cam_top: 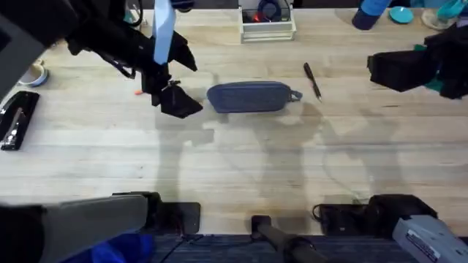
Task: Unzip the bag, pick up the pens from the table one at a time and place them inside, then zip the bag closed.
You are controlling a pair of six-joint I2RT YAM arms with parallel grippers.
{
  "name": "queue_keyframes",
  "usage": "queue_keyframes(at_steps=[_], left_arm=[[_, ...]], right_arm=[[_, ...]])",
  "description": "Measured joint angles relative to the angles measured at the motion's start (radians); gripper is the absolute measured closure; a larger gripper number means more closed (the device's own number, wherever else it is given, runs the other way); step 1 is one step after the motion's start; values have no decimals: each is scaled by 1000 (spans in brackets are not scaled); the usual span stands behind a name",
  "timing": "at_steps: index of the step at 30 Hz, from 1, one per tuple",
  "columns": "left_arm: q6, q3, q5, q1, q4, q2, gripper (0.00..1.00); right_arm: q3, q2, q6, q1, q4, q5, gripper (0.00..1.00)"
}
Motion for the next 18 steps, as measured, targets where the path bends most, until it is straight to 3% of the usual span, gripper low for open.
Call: queue_keyframes(at_steps=[5, 8, 18], left_arm=[[151, 0, 76, 58, 1, 69, 7], [203, 0, 100, 80, 17, 102, 7], [251, 0, 157, 87, 102, 258, 8]], right_arm=[[0, 0, 0, 0, 0, 0, 4], [0, 0, 0, 0, 0, 0, 4], [0, 0, 0, 0, 0, 0, 4]])
